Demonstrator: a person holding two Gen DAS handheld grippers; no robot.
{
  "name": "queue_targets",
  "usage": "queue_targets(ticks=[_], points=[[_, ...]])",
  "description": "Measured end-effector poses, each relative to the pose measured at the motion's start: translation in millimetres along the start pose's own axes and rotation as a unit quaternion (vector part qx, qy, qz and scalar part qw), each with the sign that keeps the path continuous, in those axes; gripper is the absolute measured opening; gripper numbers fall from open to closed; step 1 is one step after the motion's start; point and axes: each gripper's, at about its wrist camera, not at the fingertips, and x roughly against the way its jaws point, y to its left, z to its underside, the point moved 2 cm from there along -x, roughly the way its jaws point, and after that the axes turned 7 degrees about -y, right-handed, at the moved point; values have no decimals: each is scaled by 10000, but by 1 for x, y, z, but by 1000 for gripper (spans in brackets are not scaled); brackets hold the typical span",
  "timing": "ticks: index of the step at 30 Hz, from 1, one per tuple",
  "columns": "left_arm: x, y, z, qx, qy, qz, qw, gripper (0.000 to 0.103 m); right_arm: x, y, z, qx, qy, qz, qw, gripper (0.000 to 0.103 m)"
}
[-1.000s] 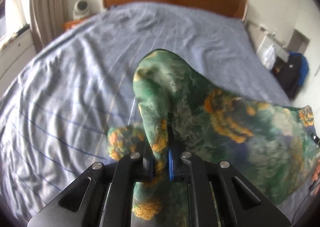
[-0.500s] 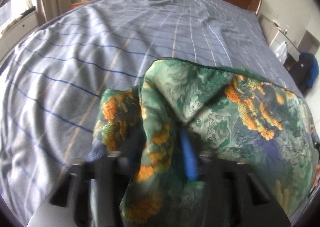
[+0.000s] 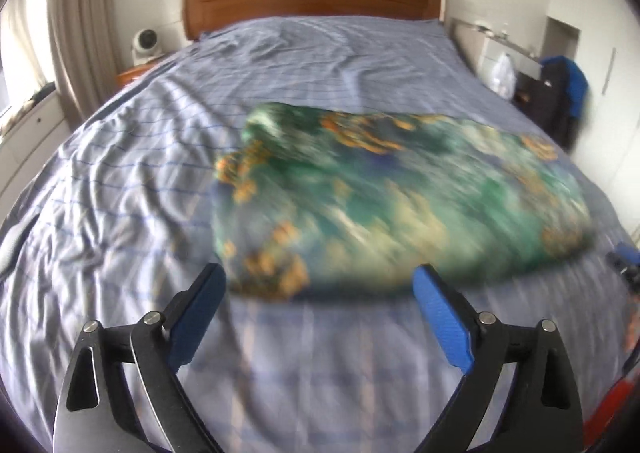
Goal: Fold large clothes
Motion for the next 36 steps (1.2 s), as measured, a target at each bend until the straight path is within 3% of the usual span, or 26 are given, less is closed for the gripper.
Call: queue_targets(ticks=[6, 12, 15, 21, 36], points=[[8, -51, 30, -6, 304, 311, 9991, 97, 19, 29, 61, 181, 299, -172, 9992, 94], [-34, -79, 67, -311, 312, -103, 9990, 97, 3, 31, 100, 307, 369, -62, 9988, 94], [-60, -82, 88, -392, 599, -250, 9971, 97, -1, 33, 119, 404, 368, -51, 9985, 94], [-67, -79, 93, -344, 587, -258, 9973, 103, -7, 27, 124, 195, 252, -158, 9994, 102], [-65, -81, 100, -358, 523, -245, 9977, 103, -6, 30, 128, 220, 166, -110, 9996, 102]])
